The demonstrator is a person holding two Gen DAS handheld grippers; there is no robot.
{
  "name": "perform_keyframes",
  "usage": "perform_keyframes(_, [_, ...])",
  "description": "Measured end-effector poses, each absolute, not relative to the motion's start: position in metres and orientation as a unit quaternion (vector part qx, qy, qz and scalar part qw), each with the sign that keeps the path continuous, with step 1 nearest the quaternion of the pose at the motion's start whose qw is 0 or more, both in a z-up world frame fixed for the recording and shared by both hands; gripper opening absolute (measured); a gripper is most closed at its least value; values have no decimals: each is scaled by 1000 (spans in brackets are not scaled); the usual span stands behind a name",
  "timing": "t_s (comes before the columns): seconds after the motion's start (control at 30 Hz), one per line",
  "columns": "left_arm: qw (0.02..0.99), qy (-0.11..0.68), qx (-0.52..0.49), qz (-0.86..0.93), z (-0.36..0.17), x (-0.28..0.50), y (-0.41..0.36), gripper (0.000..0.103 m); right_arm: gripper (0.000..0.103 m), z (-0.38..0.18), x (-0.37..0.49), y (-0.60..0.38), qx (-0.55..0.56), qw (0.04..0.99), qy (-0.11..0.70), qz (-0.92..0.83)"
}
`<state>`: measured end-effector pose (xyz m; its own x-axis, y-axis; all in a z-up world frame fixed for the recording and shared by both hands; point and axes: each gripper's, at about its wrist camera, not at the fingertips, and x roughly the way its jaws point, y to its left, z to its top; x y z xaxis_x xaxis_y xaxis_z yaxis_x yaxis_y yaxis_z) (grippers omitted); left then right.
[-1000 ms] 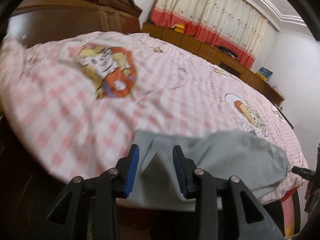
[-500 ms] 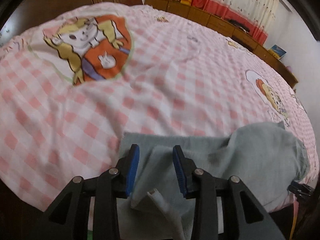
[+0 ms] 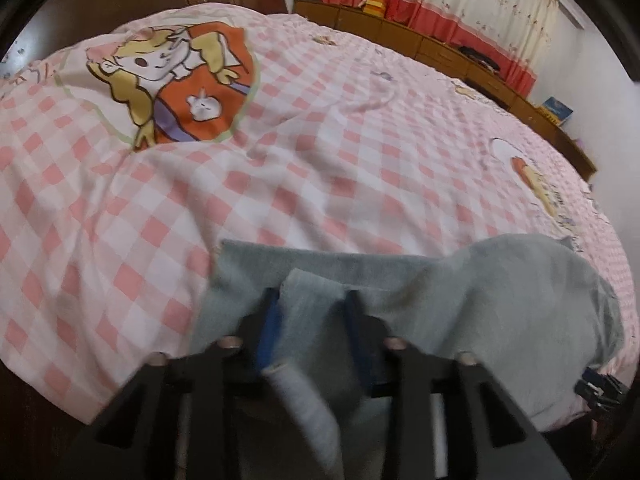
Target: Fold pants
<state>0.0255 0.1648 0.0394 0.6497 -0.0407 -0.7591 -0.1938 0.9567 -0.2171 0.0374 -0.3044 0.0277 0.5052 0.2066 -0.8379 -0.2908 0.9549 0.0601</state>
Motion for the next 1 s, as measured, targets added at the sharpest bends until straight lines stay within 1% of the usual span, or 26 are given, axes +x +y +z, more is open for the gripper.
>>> perform_keyframes(0.03, [898, 414, -143, 38, 41, 23, 164, 9, 56, 28, 37, -304, -44, 866, 476, 143])
perform_keyframes(0.1, [907, 397, -137, 38, 50, 13, 163, 7, 56, 28, 37, -304, -47, 866, 477, 141])
perform_keyframes(0.23, [921, 365, -110, 83, 65, 0, 171, 6, 56, 29, 37, -303, -42, 866, 479, 137])
perform_keyframes(0.37, [913, 379, -122, 91, 55, 5, 196, 6, 57, 30, 36, -304, -36, 865, 482, 134])
perform_keyframes(0.43, [909, 389, -112, 101, 45, 9, 204, 7, 56, 30, 36, -303, -39, 864, 483, 134])
perform_keyframes(0.5, [903, 401, -110, 110, 37, 10, 209, 17, 57, 30, 35, -303, -39, 864, 484, 135])
perform_keyframes(0.53, [899, 406, -116, 114, 35, 9, 212, 19, 56, 30, 35, -303, -38, 863, 485, 135])
perform_keyframes(0.73, [900, 406, -110, 112, 54, -10, 211, 22, 56, 35, 27, -305, -11, 860, 487, 148])
perform_keyframes(0.77, [902, 403, -109, 106, 58, -15, 207, 27, 56, 36, 26, -306, -5, 860, 487, 150])
perform_keyframes(0.8, [904, 401, -108, 101, 62, -19, 203, 34, 56, 38, 24, -308, 2, 860, 488, 151])
perform_keyframes(0.87, [908, 394, -105, 95, 69, -27, 193, 39, 56, 42, 20, -315, 15, 861, 486, 149])
perform_keyframes(1.0, [910, 394, -106, 70, 71, -31, 174, 39, 56, 53, 11, -339, 43, 869, 474, 135])
